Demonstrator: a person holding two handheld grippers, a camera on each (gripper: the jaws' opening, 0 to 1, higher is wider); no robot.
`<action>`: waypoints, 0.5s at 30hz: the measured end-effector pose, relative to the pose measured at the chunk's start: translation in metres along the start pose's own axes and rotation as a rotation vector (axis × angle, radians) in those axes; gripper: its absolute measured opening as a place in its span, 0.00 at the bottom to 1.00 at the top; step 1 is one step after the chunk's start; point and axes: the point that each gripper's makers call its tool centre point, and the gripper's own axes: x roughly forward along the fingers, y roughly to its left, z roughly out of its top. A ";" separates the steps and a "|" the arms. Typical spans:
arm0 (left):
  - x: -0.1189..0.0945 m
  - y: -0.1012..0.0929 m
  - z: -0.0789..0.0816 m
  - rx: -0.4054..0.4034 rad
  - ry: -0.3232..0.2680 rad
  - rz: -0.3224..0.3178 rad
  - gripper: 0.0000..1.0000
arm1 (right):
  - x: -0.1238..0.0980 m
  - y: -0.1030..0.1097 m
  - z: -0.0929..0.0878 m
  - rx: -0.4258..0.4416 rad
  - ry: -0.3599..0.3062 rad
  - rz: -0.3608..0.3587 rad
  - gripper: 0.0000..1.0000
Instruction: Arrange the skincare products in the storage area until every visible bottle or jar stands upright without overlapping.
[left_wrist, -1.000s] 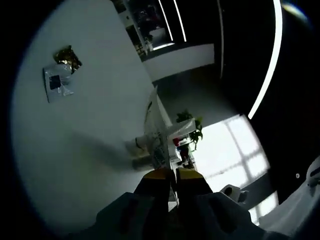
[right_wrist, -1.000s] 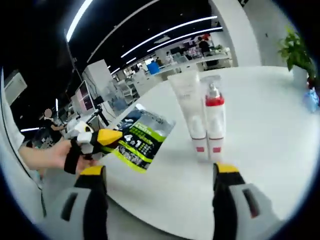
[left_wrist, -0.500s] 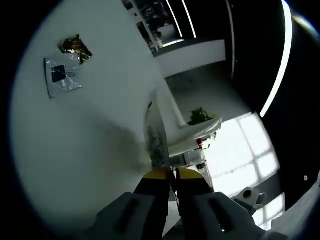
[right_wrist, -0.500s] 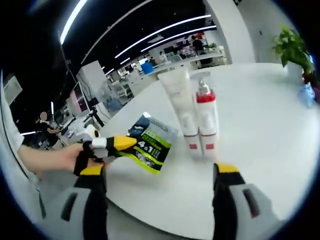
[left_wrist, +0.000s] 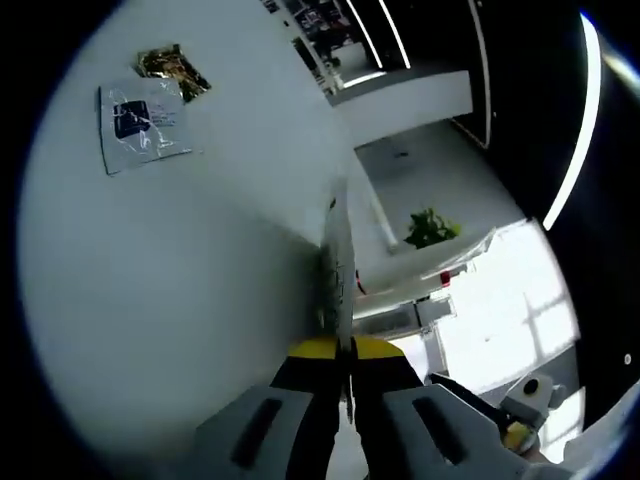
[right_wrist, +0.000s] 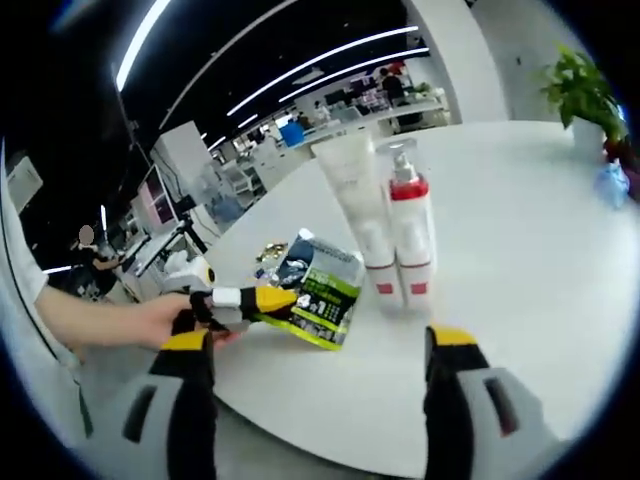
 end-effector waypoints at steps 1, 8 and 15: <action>0.001 0.001 0.000 0.009 0.002 0.007 0.00 | 0.000 0.000 0.000 0.000 -0.001 -0.001 0.87; 0.004 0.016 -0.006 0.122 0.051 0.104 0.00 | 0.000 -0.001 0.001 0.005 -0.004 -0.004 0.87; 0.005 0.020 -0.007 0.188 0.056 0.149 0.03 | -0.001 -0.001 0.001 0.010 -0.004 -0.004 0.87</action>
